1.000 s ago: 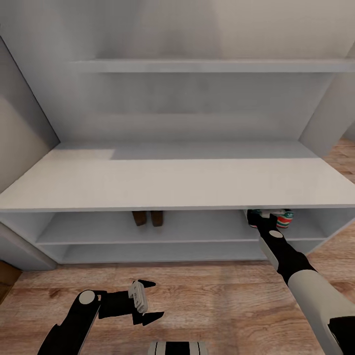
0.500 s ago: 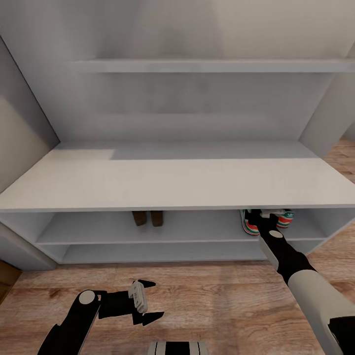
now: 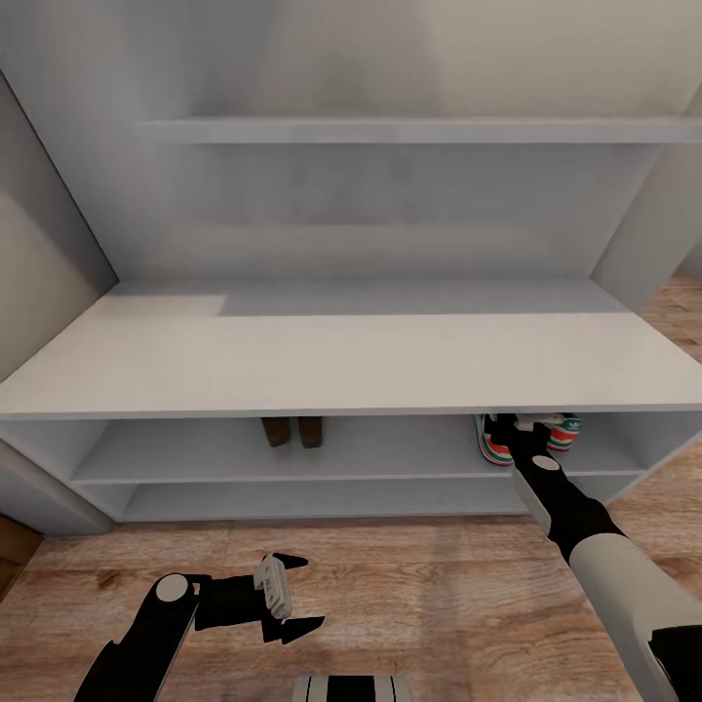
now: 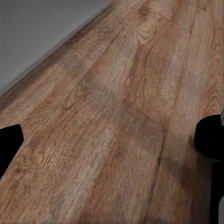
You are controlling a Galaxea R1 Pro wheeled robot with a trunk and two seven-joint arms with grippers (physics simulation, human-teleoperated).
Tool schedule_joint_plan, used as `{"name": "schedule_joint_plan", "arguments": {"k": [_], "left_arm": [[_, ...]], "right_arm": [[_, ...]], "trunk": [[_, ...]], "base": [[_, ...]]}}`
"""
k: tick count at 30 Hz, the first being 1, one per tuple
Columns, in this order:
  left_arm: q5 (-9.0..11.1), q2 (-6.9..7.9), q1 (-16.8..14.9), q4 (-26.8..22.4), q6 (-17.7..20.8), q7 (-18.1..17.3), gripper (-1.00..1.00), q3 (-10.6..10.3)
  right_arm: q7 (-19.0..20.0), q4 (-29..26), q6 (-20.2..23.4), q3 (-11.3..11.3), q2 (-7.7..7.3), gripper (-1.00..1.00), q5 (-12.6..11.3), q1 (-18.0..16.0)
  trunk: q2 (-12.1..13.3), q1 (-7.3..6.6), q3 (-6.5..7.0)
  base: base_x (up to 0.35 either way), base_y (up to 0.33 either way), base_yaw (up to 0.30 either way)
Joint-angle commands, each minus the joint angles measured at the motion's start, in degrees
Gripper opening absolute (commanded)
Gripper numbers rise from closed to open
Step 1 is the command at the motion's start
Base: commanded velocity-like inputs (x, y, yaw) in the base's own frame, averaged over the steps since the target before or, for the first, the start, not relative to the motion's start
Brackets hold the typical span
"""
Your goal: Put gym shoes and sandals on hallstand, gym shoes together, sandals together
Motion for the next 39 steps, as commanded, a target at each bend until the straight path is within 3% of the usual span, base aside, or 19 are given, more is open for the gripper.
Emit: {"name": "schedule_joint_plan", "arguments": {"k": [1,27,39], "left_arm": [[0.0,0.0,0.0,0.0,0.0,0.0,1.0,0.0],[-0.13,0.0,0.0,0.02,-0.15,0.1,1.0,0.15],[-0.06,0.0,0.0,0.13,-1.07,4.53,1.0,0.15]], "right_arm": [[-0.01,0.0,0.0,0.0,0.0,1.0,-0.01,0.0],[0.01,0.0,0.0,0.01,0.0,1.0,0.05,0.0],[0.01,0.0,0.0,0.03,0.0,1.0,0.05,0.0]], "trunk": [[0.0,0.0,0.0],[0.0,0.0,0.0],[0.0,0.0,0.0]], "base": [[0.0,0.0,0.0],[0.0,0.0,0.0],[-0.002,0.0,0.0]]}}
